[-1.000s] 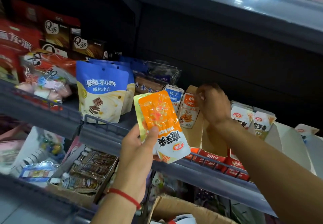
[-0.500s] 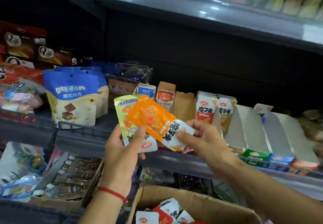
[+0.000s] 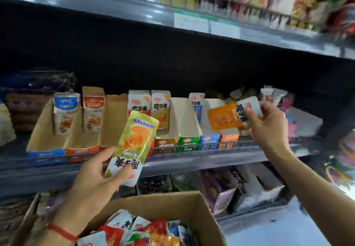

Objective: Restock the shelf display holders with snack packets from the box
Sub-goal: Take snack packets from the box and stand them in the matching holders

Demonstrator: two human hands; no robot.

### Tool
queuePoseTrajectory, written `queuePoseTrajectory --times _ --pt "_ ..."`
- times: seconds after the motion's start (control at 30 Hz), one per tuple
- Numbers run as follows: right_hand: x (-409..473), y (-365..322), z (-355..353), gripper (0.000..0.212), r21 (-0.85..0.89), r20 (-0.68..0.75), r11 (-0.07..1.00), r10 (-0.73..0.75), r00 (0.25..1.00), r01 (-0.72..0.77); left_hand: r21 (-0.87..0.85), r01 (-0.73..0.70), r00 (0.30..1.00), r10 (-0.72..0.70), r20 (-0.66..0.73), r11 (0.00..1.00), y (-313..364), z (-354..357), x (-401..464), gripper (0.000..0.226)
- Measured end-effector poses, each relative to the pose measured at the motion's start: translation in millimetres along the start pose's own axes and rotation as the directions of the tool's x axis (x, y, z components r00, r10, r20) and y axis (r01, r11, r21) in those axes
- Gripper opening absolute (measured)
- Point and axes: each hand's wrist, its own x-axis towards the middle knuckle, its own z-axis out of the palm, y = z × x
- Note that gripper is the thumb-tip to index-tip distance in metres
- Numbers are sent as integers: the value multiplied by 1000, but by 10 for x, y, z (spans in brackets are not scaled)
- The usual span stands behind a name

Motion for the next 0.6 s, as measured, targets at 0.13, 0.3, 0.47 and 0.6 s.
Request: queuePoseTrajectory --times 0.13,0.3,0.47,0.6 --pt "520 147 -128 19 -151 -52 986 -81 995 72 124 -96 993 85 86 988 274 228 118 34" --pt "934 165 167 28 -263 143 947 -148 979 181 201 -136 987 115 113 970 456 326 336 36" --pt "1207 181 645 31 -391 390 894 -53 919 217 198 -65 995 48 88 978 332 380 454 33" --pt "1400 215 962 28 -533 574 759 0 819 374 213 -57 994 34 106 975 306 366 521 29"
